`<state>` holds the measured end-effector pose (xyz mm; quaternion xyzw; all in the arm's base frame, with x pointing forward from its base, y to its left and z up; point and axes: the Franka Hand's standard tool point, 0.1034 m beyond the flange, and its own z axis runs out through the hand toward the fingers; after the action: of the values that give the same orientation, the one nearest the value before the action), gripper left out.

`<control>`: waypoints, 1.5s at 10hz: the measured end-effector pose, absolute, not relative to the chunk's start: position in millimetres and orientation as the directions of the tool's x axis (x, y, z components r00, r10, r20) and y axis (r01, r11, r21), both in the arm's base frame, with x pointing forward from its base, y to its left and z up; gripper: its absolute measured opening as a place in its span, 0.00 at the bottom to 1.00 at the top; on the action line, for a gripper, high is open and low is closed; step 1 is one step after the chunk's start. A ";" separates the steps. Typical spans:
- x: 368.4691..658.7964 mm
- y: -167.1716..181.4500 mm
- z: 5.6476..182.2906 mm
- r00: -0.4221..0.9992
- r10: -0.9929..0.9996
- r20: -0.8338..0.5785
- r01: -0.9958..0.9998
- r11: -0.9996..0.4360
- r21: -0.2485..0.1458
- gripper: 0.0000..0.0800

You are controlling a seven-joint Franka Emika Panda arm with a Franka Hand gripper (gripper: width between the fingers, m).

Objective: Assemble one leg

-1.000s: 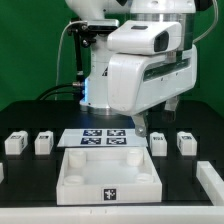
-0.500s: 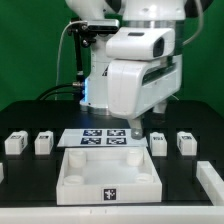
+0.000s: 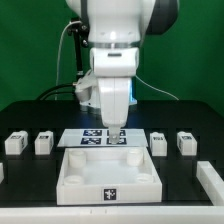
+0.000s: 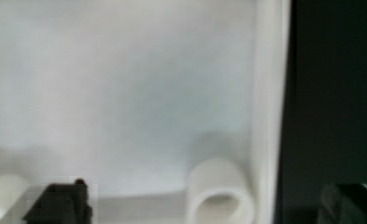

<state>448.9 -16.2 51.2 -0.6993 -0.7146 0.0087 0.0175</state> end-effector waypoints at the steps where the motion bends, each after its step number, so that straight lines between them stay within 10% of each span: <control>1: 443.3 -19.7 37.4 -0.012 1.000 0.020 0.999 0.012 -0.035 0.81; 5: 433.5 -24.8 13.5 0.014 0.999 0.031 0.999 -0.012 -0.050 0.81; 7: 433.5 -25.2 13.5 0.015 0.999 0.031 0.999 -0.013 -0.050 0.47; 8: 433.5 -25.2 13.5 0.015 0.999 0.031 0.999 -0.014 -0.050 0.47; 9: 433.5 -25.3 13.5 0.015 0.999 0.031 0.999 -0.014 -0.050 0.22; 11: 434.2 -25.6 13.9 0.016 0.999 0.030 0.999 -0.015 -0.047 0.07; 15: 434.3 -25.6 13.9 0.016 0.999 0.030 0.999 -0.015 -0.047 0.07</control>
Offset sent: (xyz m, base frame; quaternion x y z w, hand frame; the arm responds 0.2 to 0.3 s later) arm 0.0025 0.0017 -0.0125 -0.0391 0.0308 -0.0032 0.9988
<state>434.3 -25.6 13.9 -0.7123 -0.7013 0.0058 0.0276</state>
